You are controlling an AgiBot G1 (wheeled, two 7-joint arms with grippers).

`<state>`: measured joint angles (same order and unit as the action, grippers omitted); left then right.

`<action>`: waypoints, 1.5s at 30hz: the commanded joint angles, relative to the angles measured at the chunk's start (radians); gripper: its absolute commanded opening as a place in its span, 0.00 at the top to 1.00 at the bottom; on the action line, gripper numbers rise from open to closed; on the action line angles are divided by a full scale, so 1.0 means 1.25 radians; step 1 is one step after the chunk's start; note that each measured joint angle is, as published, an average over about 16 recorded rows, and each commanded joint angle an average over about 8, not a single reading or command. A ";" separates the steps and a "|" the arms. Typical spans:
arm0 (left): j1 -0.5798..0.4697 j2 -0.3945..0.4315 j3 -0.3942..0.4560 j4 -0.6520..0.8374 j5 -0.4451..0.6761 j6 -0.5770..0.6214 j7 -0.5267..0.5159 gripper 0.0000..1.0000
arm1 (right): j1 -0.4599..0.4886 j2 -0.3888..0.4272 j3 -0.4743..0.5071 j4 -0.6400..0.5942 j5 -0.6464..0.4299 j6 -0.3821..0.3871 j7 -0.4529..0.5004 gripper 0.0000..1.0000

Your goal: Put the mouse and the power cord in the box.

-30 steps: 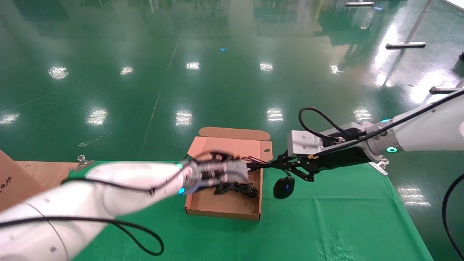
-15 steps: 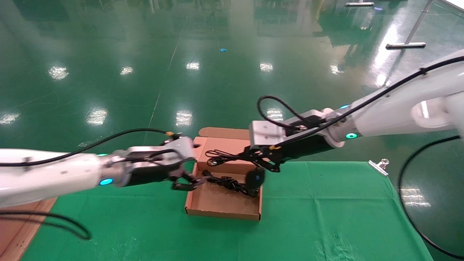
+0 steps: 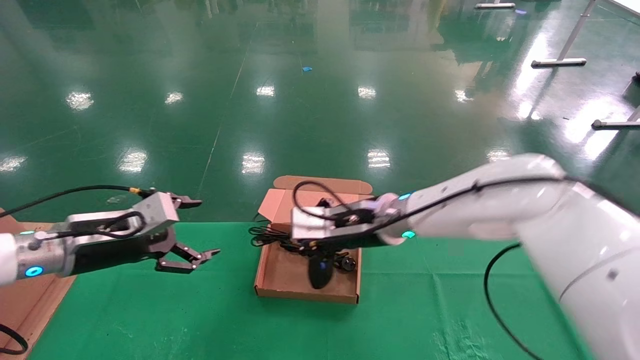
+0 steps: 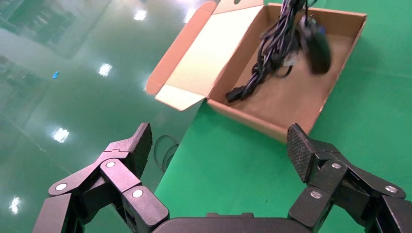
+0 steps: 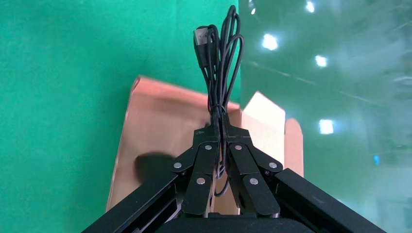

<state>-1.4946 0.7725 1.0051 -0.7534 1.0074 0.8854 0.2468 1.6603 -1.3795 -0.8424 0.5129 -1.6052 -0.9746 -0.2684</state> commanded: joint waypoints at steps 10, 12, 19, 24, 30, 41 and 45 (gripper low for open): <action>-0.004 0.012 -0.032 0.132 -0.050 0.084 0.105 0.00 | -0.062 0.004 -0.205 0.078 0.081 0.186 0.097 1.00; -0.008 0.018 -0.034 0.151 -0.053 0.095 0.117 0.00 | -0.066 0.005 -0.231 0.070 0.091 0.201 0.105 1.00; -0.018 0.032 -0.038 0.196 -0.059 0.120 0.142 0.00 | -0.076 0.006 -0.288 0.043 0.122 0.242 0.117 0.24; -0.019 0.034 -0.041 0.210 -0.062 0.127 0.148 0.00 | -0.081 0.007 -0.302 0.037 0.135 0.258 0.121 0.00; -0.020 0.034 -0.041 0.204 -0.062 0.125 0.146 0.00 | -0.080 0.007 -0.296 0.036 0.131 0.252 0.119 0.00; -0.017 0.032 -0.042 0.194 -0.060 0.123 0.140 0.00 | -0.079 0.011 -0.283 0.042 0.128 0.239 0.119 0.00; -0.005 0.026 -0.061 0.172 -0.066 0.136 0.123 0.00 | -0.093 0.031 -0.258 0.062 0.147 0.217 0.127 0.00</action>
<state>-1.4945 0.8028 0.9199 -0.5487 0.9224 1.0610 0.3925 1.5377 -1.3299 -1.1525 0.6002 -1.4112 -0.7148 -0.1050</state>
